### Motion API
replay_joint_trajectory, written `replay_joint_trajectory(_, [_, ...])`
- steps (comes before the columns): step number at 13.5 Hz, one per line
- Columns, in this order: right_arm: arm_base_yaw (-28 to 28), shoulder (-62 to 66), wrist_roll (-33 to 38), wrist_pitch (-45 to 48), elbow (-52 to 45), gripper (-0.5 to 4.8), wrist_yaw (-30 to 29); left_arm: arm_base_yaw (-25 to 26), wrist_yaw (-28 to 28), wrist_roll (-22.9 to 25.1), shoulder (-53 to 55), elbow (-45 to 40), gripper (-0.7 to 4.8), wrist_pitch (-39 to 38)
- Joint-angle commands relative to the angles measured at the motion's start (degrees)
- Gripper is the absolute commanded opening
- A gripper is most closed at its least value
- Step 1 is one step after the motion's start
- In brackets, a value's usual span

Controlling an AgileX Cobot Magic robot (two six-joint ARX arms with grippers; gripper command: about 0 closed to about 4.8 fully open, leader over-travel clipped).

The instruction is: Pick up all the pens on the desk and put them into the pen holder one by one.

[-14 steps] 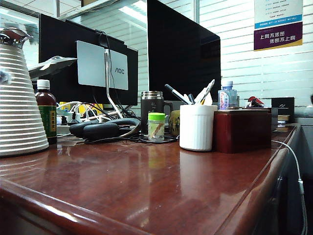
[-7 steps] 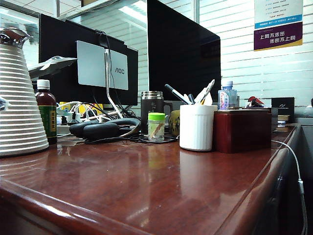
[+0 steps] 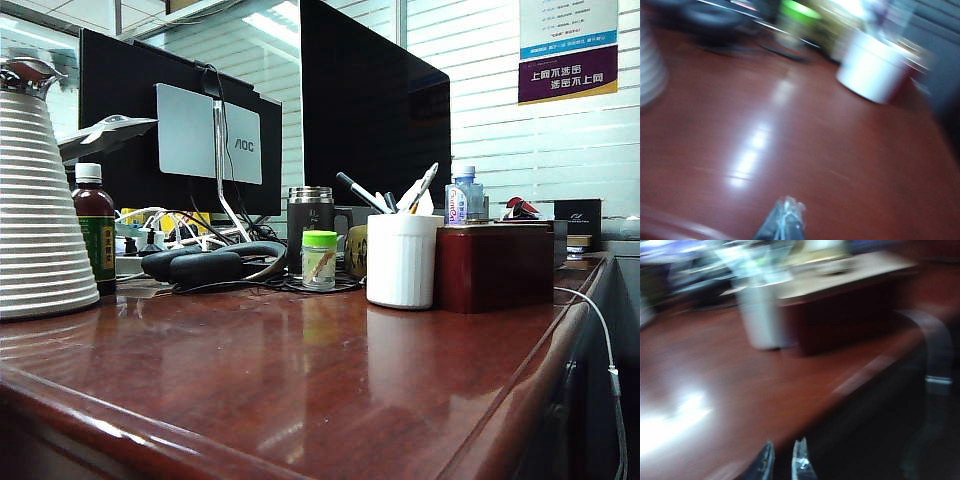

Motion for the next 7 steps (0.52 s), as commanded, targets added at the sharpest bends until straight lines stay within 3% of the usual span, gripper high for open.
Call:
replay_joint_trajectory(1, [-7.3, 0.0, 0.0, 0.6, -0.2, 0.58, 0.1, 13.4, 1.6, 0.0, 0.0, 0.2, -0.05, -0.1])
replay_joint_trajectory(2, [-8.9, 0.0, 0.0, 0.6, -0.2, 0.58, 0.1, 18.8, 1.6, 0.0, 0.0, 0.1, -0.05, 0.0])
replay_joint_trajectory(4, [-9.1, 0.0, 0.0, 0.6, -0.3, 0.58, 0.0, 24.6, 1.4, 0.0, 0.0, -1.3, -0.05, 3.0])
replay_joint_trajectory(7, [-9.1, 0.0, 0.0, 0.6, -0.3, 0.58, 0.1, 25.6, 1.5, 0.0, 0.0, -1.3, -0.05, 2.8])
